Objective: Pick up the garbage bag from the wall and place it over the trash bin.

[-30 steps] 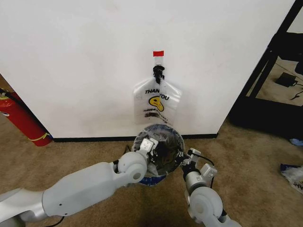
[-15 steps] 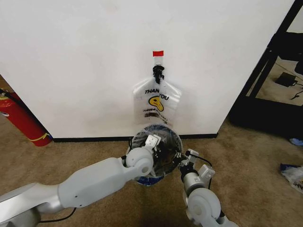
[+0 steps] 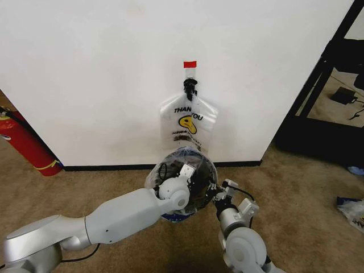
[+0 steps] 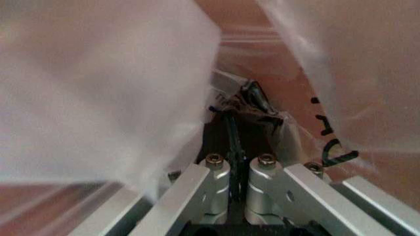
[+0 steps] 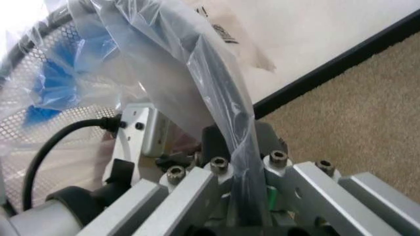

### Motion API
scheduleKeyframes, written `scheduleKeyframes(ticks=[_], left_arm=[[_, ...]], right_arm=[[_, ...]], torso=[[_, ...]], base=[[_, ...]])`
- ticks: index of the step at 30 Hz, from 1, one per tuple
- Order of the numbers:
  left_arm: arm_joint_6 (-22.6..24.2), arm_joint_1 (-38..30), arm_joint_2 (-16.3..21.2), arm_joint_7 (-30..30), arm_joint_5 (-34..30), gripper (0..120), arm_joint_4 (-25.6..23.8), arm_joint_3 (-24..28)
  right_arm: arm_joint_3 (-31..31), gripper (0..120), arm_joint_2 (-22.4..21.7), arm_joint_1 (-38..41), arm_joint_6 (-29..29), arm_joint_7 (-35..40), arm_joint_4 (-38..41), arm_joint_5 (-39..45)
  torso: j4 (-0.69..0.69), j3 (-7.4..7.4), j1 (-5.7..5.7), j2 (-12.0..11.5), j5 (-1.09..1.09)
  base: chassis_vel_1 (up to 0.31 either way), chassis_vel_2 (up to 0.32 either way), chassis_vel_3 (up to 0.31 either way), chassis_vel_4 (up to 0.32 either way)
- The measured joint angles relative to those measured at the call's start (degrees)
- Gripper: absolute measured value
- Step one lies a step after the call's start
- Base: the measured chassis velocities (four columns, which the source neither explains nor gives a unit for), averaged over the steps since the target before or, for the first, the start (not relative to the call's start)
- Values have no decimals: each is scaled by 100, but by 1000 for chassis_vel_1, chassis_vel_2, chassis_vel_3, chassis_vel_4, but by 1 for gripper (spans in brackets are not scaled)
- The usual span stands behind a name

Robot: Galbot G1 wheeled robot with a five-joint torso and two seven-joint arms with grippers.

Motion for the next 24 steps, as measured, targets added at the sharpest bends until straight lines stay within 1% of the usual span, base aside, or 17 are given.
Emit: scheduleKeyframes(ticks=[5, 9, 10, 11, 12, 14, 17, 19, 22, 24], left_arm=[[-26, 87, 22, 5, 65, 0, -76, -54], [-27, 150, 291, -3, 68, 0, -533, -132], [-27, 150, 316, -3, 68, 0, -577, -136], [-28, 150, 431, -5, 68, 0, -782, -151], [-28, 150, 431, -5, 68, 0, -782, -151], [-13, 144, 581, -15, 67, 0, -1023, -154], [60, 117, 727, -34, 73, 0, -1247, -143], [116, 101, 766, -53, 75, 0, -1286, -119], [400, 28, 909, -89, 133, 0, -1302, 90], [509, -3, 922, -98, 153, 0, -1237, 208]], right_arm=[[0, 0, 16, -3, -7, 8, 1, 0], [51, 0, 7, 21, 3, 7, -123, -93], [59, 0, 6, 25, 8, 7, -139, -101], [79, 0, 3, 38, 21, 6, -192, -124], [79, 0, 3, 38, 21, 6, -192, -124], [92, 0, 1, 55, 34, 4, -263, -155], [110, 0, 6, 76, 48, 1, -333, -236], [111, 0, 6, 77, 56, -2, -351, -281], [103, 0, 3, 68, 79, -28, -379, -447], [84, 0, 6, 54, 89, -50, -379, -531]], torso=[[0, 0, 0, 0, 0], [1, 0, 0, 0, -1], [0, 0, 0, 0, -1], [0, 0, 0, 0, 0], [0, 0, 0, 0, 0], [0, 0, 0, 0, 0], [0, 0, -1, 0, 0], [0, 0, -1, 0, 0], [1, 0, -1, 0, 0], [1, 0, -1, 0, -1]], base=[[0, 0, 0, 0], [0, 0, 0, 0], [0, 0, 0, 0], [0, 0, 0, 0], [0, 0, 0, 0], [0, 0, 0, 0], [0, 0, 0, 0], [0, 0, 0, 0], [0, 0, 0, 0], [0, 0, 0, 0]])
